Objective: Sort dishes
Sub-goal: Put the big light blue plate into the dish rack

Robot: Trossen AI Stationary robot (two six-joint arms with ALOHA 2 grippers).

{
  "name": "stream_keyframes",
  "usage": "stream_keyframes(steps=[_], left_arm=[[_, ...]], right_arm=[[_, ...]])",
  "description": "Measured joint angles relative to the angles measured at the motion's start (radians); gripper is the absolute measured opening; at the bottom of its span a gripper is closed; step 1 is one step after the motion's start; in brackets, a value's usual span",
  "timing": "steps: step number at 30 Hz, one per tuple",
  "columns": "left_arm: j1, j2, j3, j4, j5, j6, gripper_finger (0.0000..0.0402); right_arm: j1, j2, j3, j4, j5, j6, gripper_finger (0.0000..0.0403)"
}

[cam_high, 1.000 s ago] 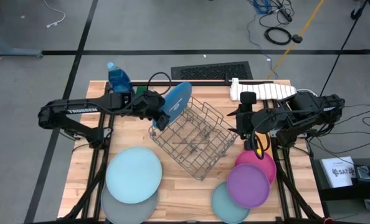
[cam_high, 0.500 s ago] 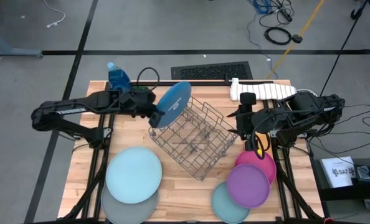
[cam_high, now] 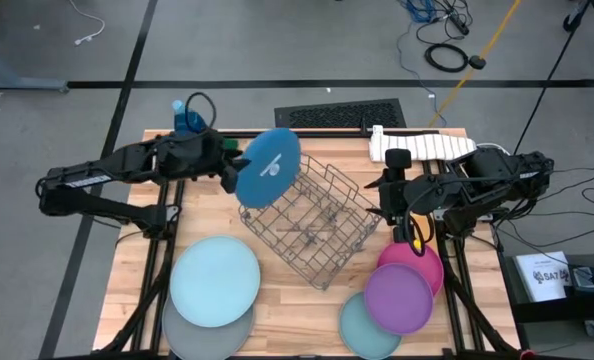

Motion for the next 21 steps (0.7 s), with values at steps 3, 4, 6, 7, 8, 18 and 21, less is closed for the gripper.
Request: stream_keyframes(steps=[3, 4, 6, 7, 8, 18, 21], left_arm=[[0.0, -0.004, 0.0, 0.018, 0.0, 0.031, 0.0178], [0.0, -0.002, 0.0, 0.017, 0.004, 0.038, 0.0178], [-0.001, 0.003, 0.0, 0.007, 0.047, 0.053, 0.0178], [-0.006, 0.004, 0.0, -0.01, 0.083, 0.057, 0.0178], [-0.013, 0.004, 0.0, -0.037, 0.128, 0.068, 0.0178], [-0.307, 0.049, -0.012, -0.465, 0.245, 0.045, 0.0149], [-0.393, 0.082, -0.051, -0.476, 0.262, 0.008, 0.0141]], right_arm=[[0.0, 0.0, 0.0, 0.0, 0.0, 0.0, 0.0217], [0.0, 0.0, 0.0, 0.0, 0.0, -0.001, 0.0217], [0.0, 0.0, 0.0, 0.0, 0.0, -0.001, 0.0217], [0.0, 0.0, 0.0, 0.0, 0.0, 0.0, 0.0217], [0.0, 0.0, 0.0, 0.0, 0.0, 0.003, 0.0217], [0.0, 0.0, 0.0, -0.051, -0.023, 0.031, 0.0217], [0.0, 0.0, 0.0, -0.05, -0.022, 0.028, 0.0217]])
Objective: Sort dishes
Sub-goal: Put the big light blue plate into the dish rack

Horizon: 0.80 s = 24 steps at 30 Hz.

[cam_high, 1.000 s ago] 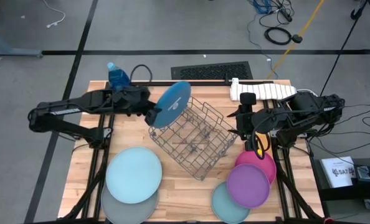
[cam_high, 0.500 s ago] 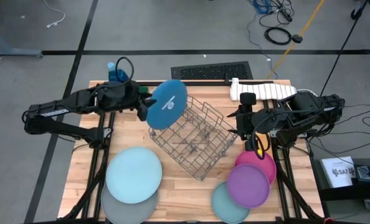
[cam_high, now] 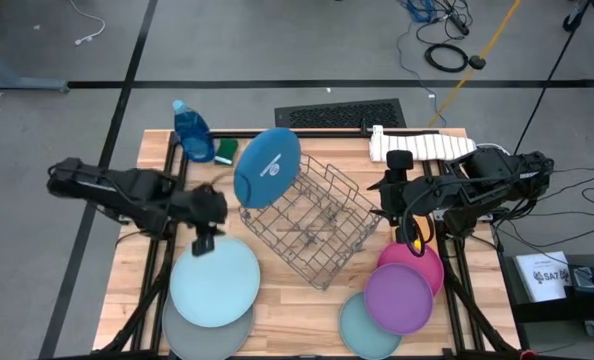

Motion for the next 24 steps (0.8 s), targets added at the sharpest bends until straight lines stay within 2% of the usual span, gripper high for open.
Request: stream_keyframes(steps=[4, 7, 12, 16, 24], left_arm=[[-0.081, 0.063, -0.053, 0.014, 0.008, -0.047, 0.0137], [-0.126, 0.111, -0.075, 0.059, 0.058, -0.097, 0.0137], [-0.217, 0.181, -0.075, 0.194, 0.099, -0.161, 0.0137], [-0.306, 0.251, -0.075, 0.307, 0.129, -0.28, 0.0137], [-0.486, 0.439, -0.075, 0.433, 0.105, -0.483, 0.0136]], right_arm=[[0.0, 0.0, 0.0, 0.013, 0.0, -0.006, 0.0217], [0.0, 0.0, 0.0, 0.017, 0.0, -0.006, 0.0217], [0.0, 0.0, 0.0, 0.017, -0.003, -0.001, 0.0217], [0.0, 0.0, 0.0, 0.015, -0.003, 0.002, 0.0217], [0.0, 0.0, 0.0, 0.015, -0.003, -0.002, 0.0217]])
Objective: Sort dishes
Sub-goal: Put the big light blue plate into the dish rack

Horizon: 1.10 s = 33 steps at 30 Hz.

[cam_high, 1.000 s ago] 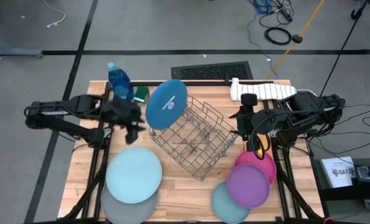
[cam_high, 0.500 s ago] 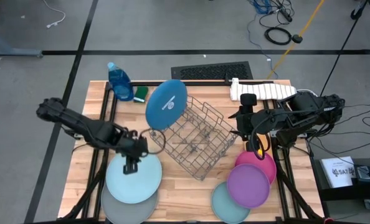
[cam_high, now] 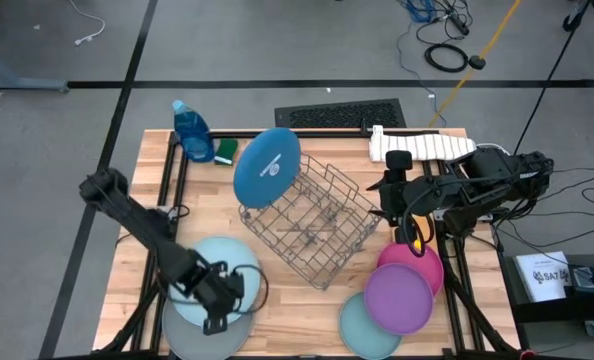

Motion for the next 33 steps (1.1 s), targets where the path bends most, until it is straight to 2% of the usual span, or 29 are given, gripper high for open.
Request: stream_keyframes(steps=[9, 16, 23, 33], left_arm=[[-0.091, 0.117, 0.001, 0.133, -0.009, -0.106, 0.0136], [-0.117, 0.182, 0.04, 0.142, -0.037, -0.108, 0.0136], [-0.115, 0.244, 0.076, 0.05, -0.062, -0.133, 0.0136], [-0.115, 0.247, 0.13, -0.037, -0.092, -0.184, 0.0136]], right_arm=[[0.003, 0.0, 0.0, 0.0, 0.0, 0.022, 0.0217], [0.021, 0.0, 0.0, 0.002, 0.001, 0.023, 0.0217], [0.02, 0.0, 0.0, 0.002, 0.001, 0.024, 0.0217], [0.02, 0.0, 0.0, 0.002, 0.0, 0.02, 0.0217]])
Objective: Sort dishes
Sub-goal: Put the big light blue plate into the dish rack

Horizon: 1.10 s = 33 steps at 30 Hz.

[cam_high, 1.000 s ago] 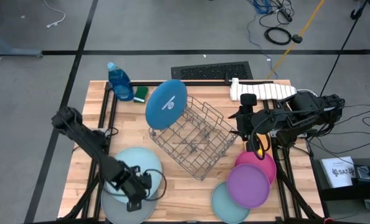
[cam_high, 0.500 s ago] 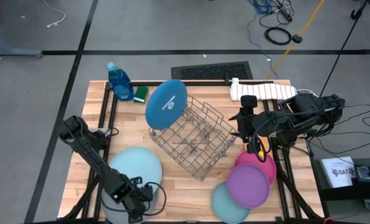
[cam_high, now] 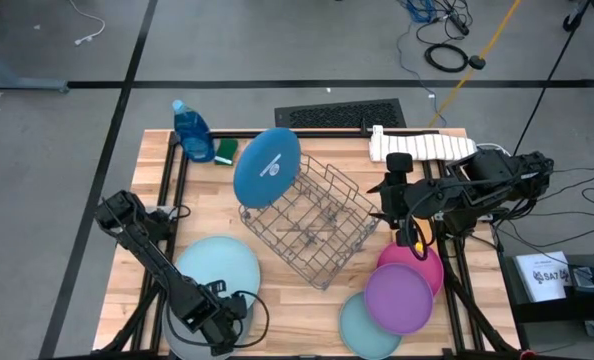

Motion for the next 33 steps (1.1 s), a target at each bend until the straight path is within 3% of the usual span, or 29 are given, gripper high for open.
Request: stream_keyframes(steps=[11, 22, 33], left_arm=[[-0.016, 0.005, -0.001, -0.001, -0.003, -0.098, 0.0136], [-0.026, 0.114, -0.002, -0.01, 0.058, -0.135, 0.0136], [-0.026, 0.133, 0.001, -0.053, 0.044, -0.183, 0.0133]], right_arm=[[0.0, 0.0, 0.0, 0.0, 0.0, -0.017, 0.0217], [0.0, 0.0, 0.0, 0.001, 0.0, -0.03, 0.0217], [0.0, 0.0, 0.0, 0.011, 0.0, -0.03, 0.0217]])
